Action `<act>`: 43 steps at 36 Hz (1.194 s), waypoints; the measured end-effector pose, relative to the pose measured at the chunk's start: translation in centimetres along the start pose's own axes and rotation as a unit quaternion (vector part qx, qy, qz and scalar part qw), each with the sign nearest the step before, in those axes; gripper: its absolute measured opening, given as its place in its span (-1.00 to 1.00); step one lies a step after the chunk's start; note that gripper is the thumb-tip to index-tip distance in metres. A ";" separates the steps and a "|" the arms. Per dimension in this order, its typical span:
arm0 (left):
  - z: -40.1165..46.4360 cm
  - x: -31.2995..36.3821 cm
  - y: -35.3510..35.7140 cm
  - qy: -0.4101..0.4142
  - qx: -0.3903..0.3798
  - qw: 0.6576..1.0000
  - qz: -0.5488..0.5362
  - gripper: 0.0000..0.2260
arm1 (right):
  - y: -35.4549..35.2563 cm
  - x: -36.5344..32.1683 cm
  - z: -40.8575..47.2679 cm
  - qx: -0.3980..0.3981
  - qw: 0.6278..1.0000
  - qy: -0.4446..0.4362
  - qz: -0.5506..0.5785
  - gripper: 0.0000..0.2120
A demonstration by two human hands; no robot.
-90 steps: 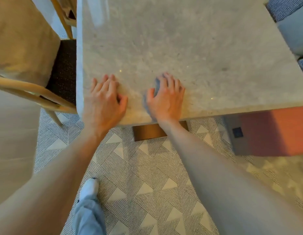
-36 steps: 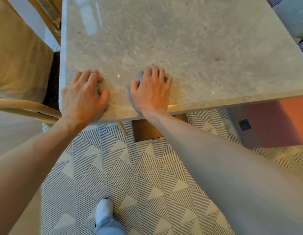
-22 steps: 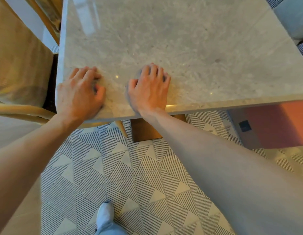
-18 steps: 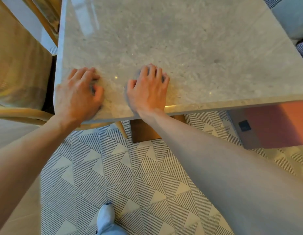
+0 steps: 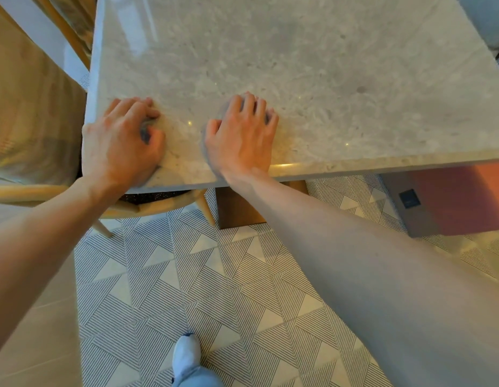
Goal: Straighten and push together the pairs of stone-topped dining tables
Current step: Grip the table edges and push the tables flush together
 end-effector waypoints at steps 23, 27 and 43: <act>2.7 3.7 -1.3 -0.108 -0.142 0.983 -0.033 -0.74 | -2.6 1.8 1.5 -0.255 0.958 0.015 0.131 -0.65; 2.4 10.4 -2.0 -0.179 -0.211 0.926 -0.257 -0.81 | -7.7 3.9 1.4 -0.221 0.916 0.119 0.312 -0.82; 7.4 49.1 -4.9 -0.112 -0.252 0.843 -0.462 -0.82 | -33.6 32.0 5.4 -0.022 0.839 0.230 0.493 -0.80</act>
Point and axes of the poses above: each hand's wrist, its own z-axis towards the middle knuckle, its own y-axis out of the palm, x = y × z, the point moved 7 cm from there along z, towards the middle knuckle, and after that the axes turned 2 degrees about -y, right-handed, at the moved point
